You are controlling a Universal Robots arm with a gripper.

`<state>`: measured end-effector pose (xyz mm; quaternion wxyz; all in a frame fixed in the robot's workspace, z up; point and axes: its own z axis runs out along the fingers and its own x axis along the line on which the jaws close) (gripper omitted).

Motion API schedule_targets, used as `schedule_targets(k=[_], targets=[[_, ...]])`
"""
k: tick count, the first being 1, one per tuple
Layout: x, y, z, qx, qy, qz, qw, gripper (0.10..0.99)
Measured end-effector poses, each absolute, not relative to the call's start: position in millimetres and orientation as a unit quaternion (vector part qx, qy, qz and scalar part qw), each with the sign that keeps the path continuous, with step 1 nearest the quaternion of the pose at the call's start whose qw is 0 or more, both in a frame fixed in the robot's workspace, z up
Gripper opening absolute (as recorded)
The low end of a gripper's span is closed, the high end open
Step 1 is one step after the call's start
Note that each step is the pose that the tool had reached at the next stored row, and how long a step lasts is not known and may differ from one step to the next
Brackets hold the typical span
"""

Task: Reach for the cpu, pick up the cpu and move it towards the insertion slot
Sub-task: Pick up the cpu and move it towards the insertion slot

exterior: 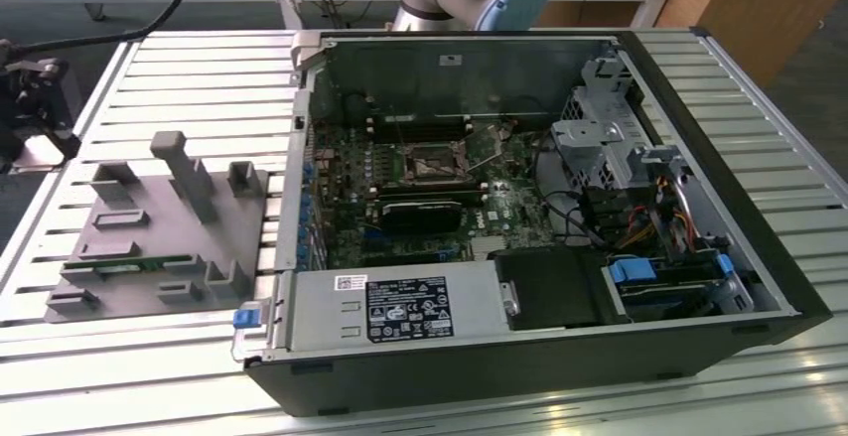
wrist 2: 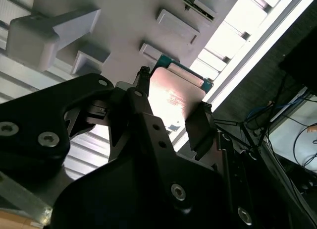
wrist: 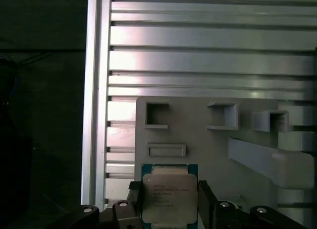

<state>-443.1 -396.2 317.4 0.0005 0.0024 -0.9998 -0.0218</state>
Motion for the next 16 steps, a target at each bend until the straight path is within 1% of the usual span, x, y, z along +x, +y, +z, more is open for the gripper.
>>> schedule_targets(k=[9,16], targets=[[-443.3,-389.5,347.5,0.002,-1.000,-0.022,0.000,0.541],[-444.1,-380.1,363.6,0.001,-1.000,-0.022,0.000,0.541]])
